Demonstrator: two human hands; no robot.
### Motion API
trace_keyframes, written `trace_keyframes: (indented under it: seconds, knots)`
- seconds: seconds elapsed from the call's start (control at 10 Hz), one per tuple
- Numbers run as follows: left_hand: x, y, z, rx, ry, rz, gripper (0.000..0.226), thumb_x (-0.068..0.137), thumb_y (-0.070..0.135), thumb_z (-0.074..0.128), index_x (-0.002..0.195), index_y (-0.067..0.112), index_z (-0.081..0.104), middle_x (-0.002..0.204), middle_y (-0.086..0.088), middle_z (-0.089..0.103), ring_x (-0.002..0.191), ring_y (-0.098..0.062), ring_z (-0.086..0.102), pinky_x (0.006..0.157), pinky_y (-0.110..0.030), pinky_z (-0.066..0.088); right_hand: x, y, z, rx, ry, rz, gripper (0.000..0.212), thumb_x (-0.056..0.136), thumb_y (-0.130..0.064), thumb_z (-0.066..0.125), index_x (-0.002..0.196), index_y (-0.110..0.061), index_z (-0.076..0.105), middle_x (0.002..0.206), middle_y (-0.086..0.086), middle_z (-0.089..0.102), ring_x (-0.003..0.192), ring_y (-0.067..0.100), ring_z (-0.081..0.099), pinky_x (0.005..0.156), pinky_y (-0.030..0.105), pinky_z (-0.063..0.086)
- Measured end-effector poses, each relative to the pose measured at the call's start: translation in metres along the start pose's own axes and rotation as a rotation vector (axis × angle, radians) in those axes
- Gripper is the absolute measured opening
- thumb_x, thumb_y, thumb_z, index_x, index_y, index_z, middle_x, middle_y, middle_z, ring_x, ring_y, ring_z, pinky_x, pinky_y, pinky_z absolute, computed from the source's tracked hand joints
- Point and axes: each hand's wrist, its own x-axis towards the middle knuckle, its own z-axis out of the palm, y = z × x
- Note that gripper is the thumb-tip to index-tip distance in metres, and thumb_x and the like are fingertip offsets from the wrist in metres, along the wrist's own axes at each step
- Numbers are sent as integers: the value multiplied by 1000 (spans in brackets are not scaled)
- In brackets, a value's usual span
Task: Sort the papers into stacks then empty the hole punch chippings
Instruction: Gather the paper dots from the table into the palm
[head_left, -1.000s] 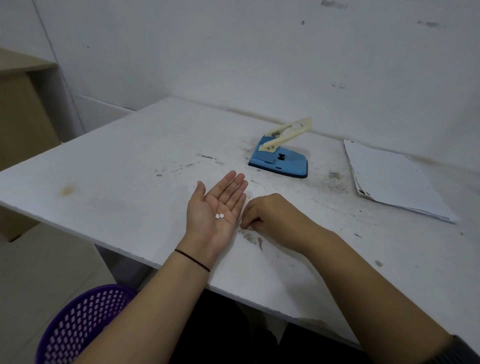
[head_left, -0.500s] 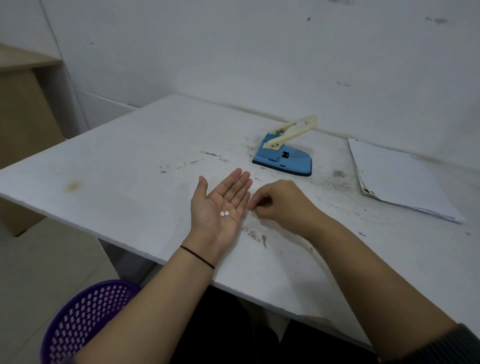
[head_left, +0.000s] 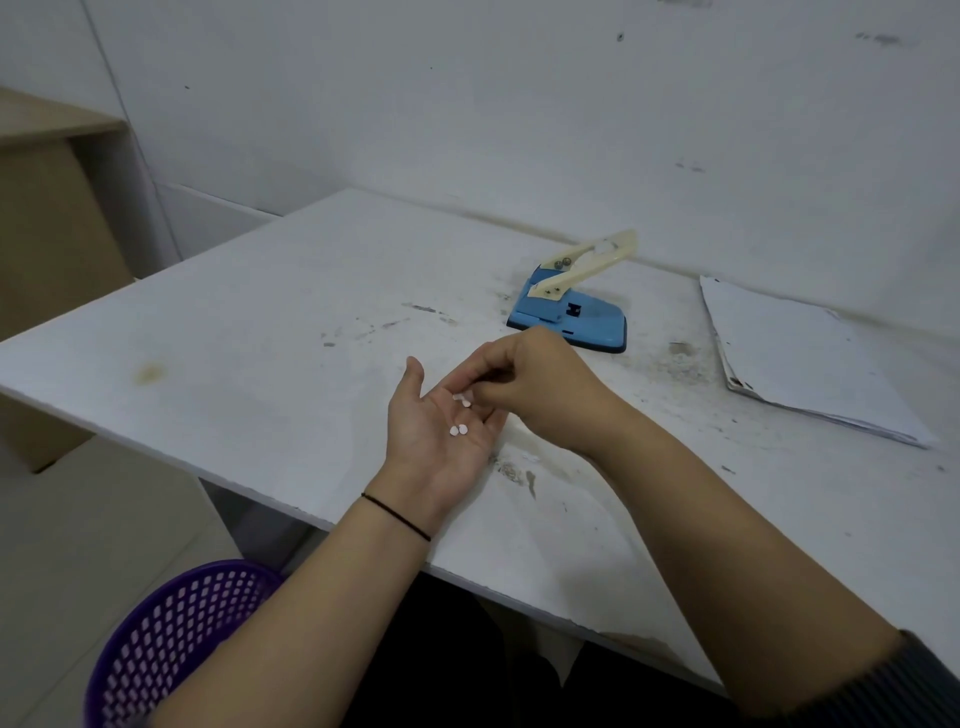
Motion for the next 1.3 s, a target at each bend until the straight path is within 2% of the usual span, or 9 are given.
trace_keyframes:
  seconds: [0.2, 0.3, 0.4, 0.6, 0.7, 0.8, 0.9, 1.1, 1.3]
  knots:
    - [0, 0, 0, -5, 56, 0, 70, 95, 54, 24, 108, -4, 63, 115, -20, 66, 109, -25, 64, 103, -36, 42, -1, 3, 1, -5, -17, 1, 34, 81, 7, 52, 92, -14, 76, 86, 0, 75, 77, 7, 70, 81, 24, 57]
    - [1, -1, 0, -12, 71, 13, 72, 95, 52, 26, 92, -4, 72, 107, -20, 69, 98, -24, 68, 98, -35, 45, 0, 6, 2, -6, -22, -8, 32, 84, 4, 53, 97, -16, 74, 89, -3, 75, 80, 5, 70, 83, 22, 56]
    - [1, -1, -1, -26, 49, 7, 72, 96, 51, 23, 95, -4, 69, 98, -18, 71, 91, -23, 71, 93, -33, 46, 0, 9, 3, 30, 1, 1, 24, 85, -1, 60, 98, -17, 73, 87, -3, 74, 79, 7, 70, 80, 20, 56]
    - [2, 0, 1, -9, 40, -1, 75, 97, 50, 17, 107, -6, 65, 112, -21, 66, 100, -26, 67, 95, -32, 46, -3, 12, 0, 45, 15, -25, 25, 76, 5, 64, 92, -12, 74, 86, 5, 74, 82, 14, 70, 79, 24, 57]
    - [4, 1, 2, 9, 83, 14, 65, 98, 46, 19, 121, -3, 55, 117, -20, 64, 112, -29, 60, 91, -33, 48, -11, 14, -6, 26, 11, -12, 26, 79, 2, 62, 89, -18, 74, 86, -4, 74, 82, 6, 68, 81, 19, 54]
    - [4, 2, 2, 32, 102, 17, 61, 98, 45, 21, 120, 1, 57, 124, -15, 61, 121, -27, 54, 105, -38, 39, -30, 20, -14, -23, -108, 34, 15, 78, -9, 71, 86, -21, 74, 81, -9, 73, 76, 0, 67, 73, 13, 52]
    - [6, 2, -1, 16, 110, 33, 60, 98, 43, 20, 119, 1, 57, 123, -15, 62, 122, -26, 53, 104, -35, 39, -52, 25, -10, -65, -258, 71, 11, 75, -20, 76, 83, -27, 73, 79, -13, 71, 73, -2, 65, 69, 10, 51]
    - [5, 2, -2, 14, 111, 41, 60, 98, 43, 20, 119, 1, 56, 125, -15, 60, 122, -26, 53, 104, -35, 39, -76, 30, 8, -170, -419, -41, 18, 75, -32, 75, 92, -27, 73, 83, -19, 61, 79, -5, 57, 70, 7, 46]
    - [4, 2, -1, 24, 111, 44, 60, 98, 44, 20, 120, 1, 56, 125, -14, 60, 121, -26, 53, 104, -35, 39, -82, 29, 20, -244, -377, -187, 14, 76, -30, 75, 88, -24, 76, 88, -10, 65, 84, 1, 55, 71, 5, 39]
